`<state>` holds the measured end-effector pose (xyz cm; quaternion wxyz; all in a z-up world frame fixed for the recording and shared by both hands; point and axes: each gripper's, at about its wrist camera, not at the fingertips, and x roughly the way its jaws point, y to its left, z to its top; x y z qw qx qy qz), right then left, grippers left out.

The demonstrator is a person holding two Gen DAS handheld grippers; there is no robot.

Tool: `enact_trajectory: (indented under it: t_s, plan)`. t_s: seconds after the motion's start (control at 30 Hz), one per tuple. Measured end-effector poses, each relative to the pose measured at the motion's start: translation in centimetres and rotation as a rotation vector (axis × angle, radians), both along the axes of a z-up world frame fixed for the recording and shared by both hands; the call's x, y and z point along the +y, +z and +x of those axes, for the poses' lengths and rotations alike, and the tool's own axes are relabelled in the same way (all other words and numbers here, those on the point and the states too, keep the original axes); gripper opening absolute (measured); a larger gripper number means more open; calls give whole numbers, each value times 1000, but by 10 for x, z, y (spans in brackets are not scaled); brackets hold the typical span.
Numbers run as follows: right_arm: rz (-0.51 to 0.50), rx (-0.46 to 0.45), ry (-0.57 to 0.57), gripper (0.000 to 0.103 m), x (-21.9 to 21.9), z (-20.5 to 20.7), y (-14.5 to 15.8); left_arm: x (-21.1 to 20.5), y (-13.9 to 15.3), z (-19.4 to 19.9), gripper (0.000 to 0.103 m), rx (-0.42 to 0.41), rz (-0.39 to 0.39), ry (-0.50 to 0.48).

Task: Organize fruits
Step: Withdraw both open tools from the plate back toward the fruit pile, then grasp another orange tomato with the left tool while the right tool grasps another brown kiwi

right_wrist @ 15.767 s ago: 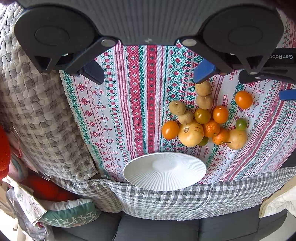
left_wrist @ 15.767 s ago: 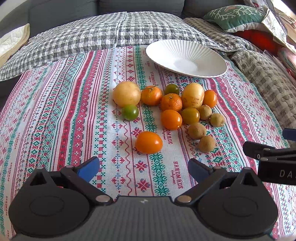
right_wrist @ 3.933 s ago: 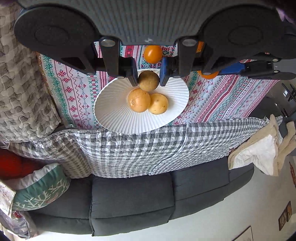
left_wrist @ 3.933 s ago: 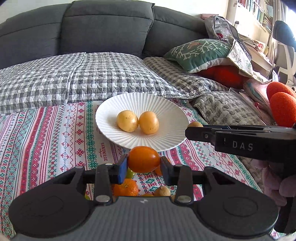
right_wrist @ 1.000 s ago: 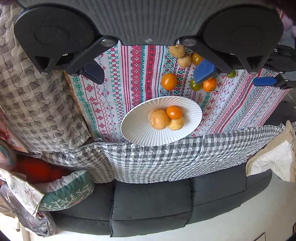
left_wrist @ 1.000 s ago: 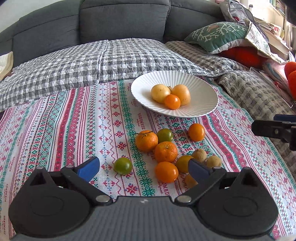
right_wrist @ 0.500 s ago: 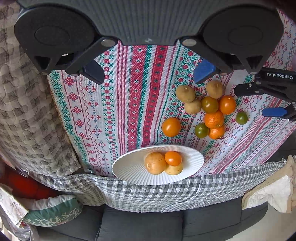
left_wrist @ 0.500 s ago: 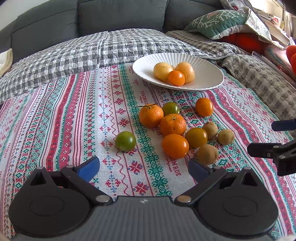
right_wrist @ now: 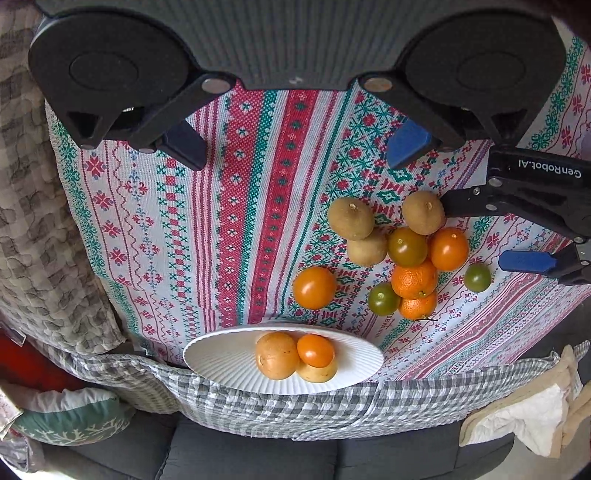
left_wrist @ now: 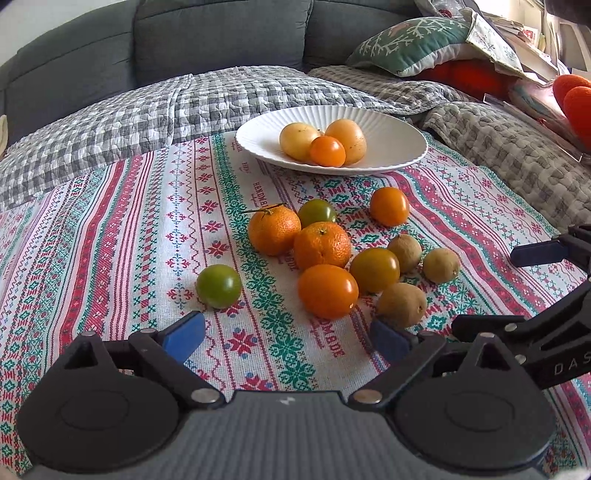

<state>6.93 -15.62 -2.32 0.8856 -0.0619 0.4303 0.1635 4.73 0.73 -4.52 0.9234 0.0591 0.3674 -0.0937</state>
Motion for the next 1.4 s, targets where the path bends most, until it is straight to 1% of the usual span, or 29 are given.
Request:
enact_trajectory:
  t_s: [0.07, 0.1, 0.17, 0.27, 0.43, 0.5, 0.57, 0.63, 0.67, 0.7, 0.77, 0.8, 0.87, 1.1, 1.23, 1.4]
  plan:
    - [3, -14, -7, 103, 1, 0, -1, -1, 1, 1, 80, -6, -16, -8]
    - [3, -22, -8, 103, 2, 0, -2, -1, 1, 1, 79, -8, -22, -12]
    - [6, -22, 3, 103, 4, 2, -2, -2, 3, 2, 72, -12, -38, -29]
    - [2, -9, 23, 103, 8, 7, 0, -3, 4, 3, 65, -16, -53, -47]
    - [2, -27, 49, 103, 12, 9, -1, -3, 6, 5, 56, -4, -81, -58]
    - [3, -28, 62, 100, 14, 10, 1, -2, 7, 6, 51, 0, -98, -60]
    - [11, -27, 66, 93, 16, 11, 3, -2, 7, 7, 44, 5, -107, -56]
    - [8, -30, 72, 87, 18, 12, 4, -3, 7, 7, 39, 10, -112, -53]
    - [5, -36, 83, 81, 19, 11, 5, -4, 8, 6, 36, 11, -113, -53]
    - [4, -41, 94, 78, 20, 11, 5, -4, 8, 7, 35, 13, -114, -53]
    - [11, -46, 109, 65, 21, 10, 7, -4, 8, 7, 30, 18, -120, -55]
    - [19, -47, 116, 62, 21, 9, 7, -4, 8, 7, 29, 20, -119, -56]
    - [31, -55, 127, 52, 22, 8, 9, -4, 8, 7, 25, 23, -114, -57]
    - [38, -75, 126, 37, 23, 11, 11, -5, 9, 7, 25, 38, -108, -56]
    - [47, -71, 138, 24, 23, 11, 12, -6, 11, 7, 25, 57, -115, -52]
    - [47, -63, 156, 24, 25, 9, 14, -7, 11, 8, 25, 69, -113, -50]
